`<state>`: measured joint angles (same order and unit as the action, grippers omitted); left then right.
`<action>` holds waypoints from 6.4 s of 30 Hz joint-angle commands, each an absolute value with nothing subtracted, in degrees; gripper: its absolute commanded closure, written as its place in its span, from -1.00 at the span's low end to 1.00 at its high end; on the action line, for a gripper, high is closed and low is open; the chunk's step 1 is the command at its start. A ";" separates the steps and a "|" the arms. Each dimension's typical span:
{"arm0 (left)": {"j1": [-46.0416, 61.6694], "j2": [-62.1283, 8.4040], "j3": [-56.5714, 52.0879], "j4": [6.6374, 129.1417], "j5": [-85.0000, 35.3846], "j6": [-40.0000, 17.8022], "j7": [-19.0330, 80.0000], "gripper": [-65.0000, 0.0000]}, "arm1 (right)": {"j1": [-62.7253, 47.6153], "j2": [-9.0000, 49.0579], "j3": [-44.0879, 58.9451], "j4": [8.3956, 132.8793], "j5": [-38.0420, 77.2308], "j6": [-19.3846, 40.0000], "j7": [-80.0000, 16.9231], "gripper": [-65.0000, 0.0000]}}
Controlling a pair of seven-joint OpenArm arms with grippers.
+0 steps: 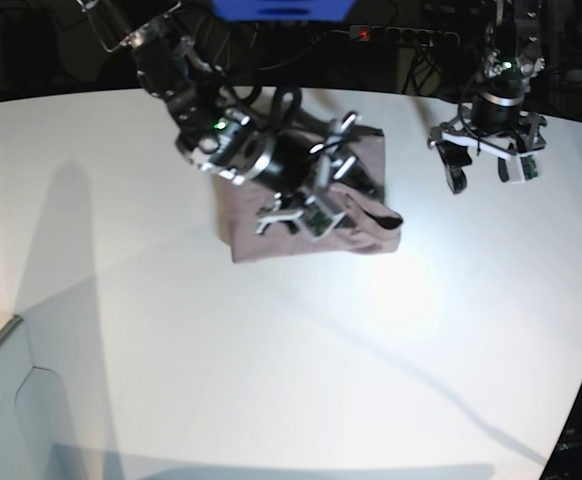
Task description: Layout the t-shirt on the table in an organized manner, then fold the t-shirt properly
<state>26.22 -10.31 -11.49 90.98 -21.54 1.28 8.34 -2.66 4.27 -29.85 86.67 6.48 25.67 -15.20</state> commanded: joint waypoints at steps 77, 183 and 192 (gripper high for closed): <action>10.77 -8.66 8.92 75.12 -41.36 0.92 13.67 0.16 | -18.95 9.80 3.74 99.03 7.43 25.89 -13.49 0.06; 29.93 0.84 -12.97 91.38 6.90 -19.47 52.26 0.98 | -41.10 4.70 21.58 64.40 7.34 40.00 -13.49 0.21; 25.10 3.47 -18.86 65.19 6.90 -19.47 34.68 1.00 | -24.84 7.69 13.49 34.15 7.34 40.00 -5.41 1.00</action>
